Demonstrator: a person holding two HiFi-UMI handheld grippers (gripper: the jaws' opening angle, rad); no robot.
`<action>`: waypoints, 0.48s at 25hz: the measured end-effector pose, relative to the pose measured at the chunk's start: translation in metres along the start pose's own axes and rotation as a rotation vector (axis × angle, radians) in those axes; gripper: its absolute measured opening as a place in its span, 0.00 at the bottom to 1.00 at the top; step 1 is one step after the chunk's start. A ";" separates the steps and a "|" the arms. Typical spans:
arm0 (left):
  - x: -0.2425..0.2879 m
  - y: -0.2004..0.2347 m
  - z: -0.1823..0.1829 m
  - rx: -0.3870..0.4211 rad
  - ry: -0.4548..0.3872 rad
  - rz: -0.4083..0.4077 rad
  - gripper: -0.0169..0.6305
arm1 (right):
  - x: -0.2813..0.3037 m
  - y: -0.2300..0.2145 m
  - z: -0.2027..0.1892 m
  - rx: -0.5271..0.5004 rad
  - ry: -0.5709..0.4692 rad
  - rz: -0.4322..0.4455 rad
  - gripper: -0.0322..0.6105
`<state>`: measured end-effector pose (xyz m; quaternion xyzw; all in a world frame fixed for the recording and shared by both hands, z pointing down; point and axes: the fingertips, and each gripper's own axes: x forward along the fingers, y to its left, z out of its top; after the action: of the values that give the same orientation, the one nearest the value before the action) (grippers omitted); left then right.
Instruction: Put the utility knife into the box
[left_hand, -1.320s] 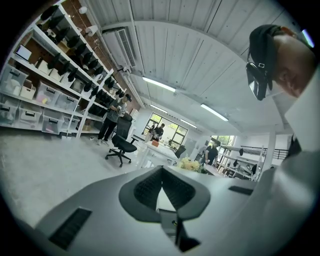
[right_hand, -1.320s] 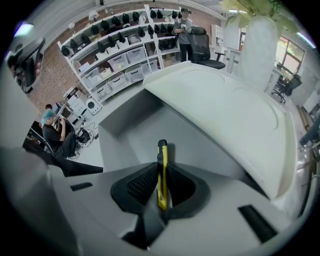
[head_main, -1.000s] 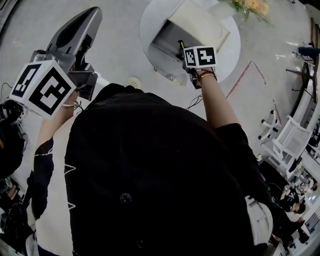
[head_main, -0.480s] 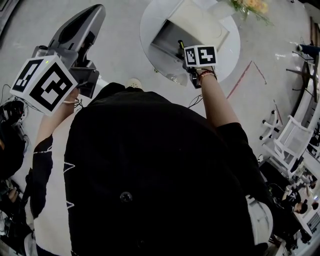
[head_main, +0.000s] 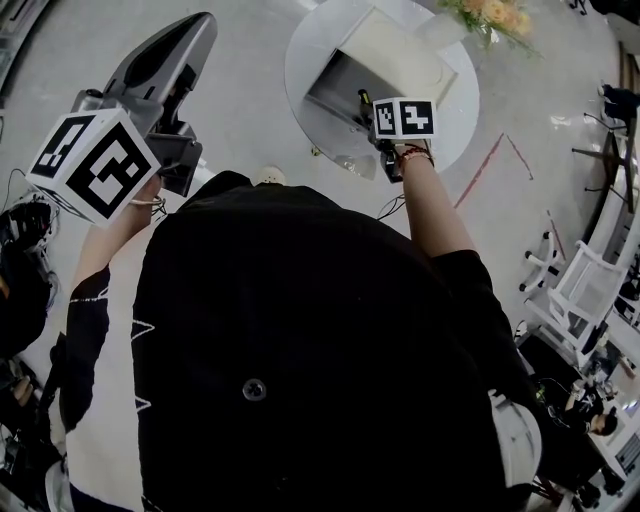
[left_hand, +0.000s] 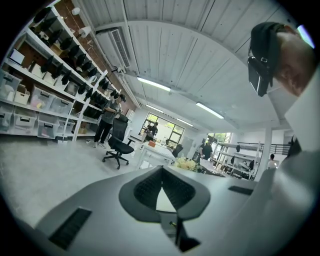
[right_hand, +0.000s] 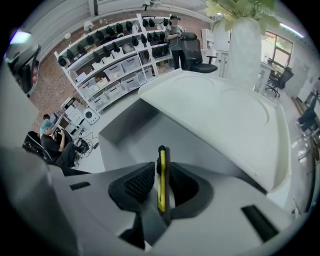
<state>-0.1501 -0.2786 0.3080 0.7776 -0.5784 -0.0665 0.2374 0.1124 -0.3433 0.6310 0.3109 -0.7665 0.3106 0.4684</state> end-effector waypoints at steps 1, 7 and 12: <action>-0.001 -0.003 0.003 0.006 -0.002 -0.003 0.04 | -0.003 0.001 0.001 0.005 -0.009 -0.003 0.20; -0.006 -0.013 0.007 0.044 -0.017 -0.033 0.04 | -0.017 -0.001 0.004 0.051 -0.072 -0.039 0.20; 0.007 -0.023 0.004 0.051 -0.012 -0.068 0.04 | -0.031 -0.011 0.008 0.097 -0.123 -0.061 0.19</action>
<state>-0.1299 -0.2811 0.2954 0.8022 -0.5545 -0.0646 0.2117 0.1283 -0.3508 0.6016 0.3749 -0.7680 0.3133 0.4141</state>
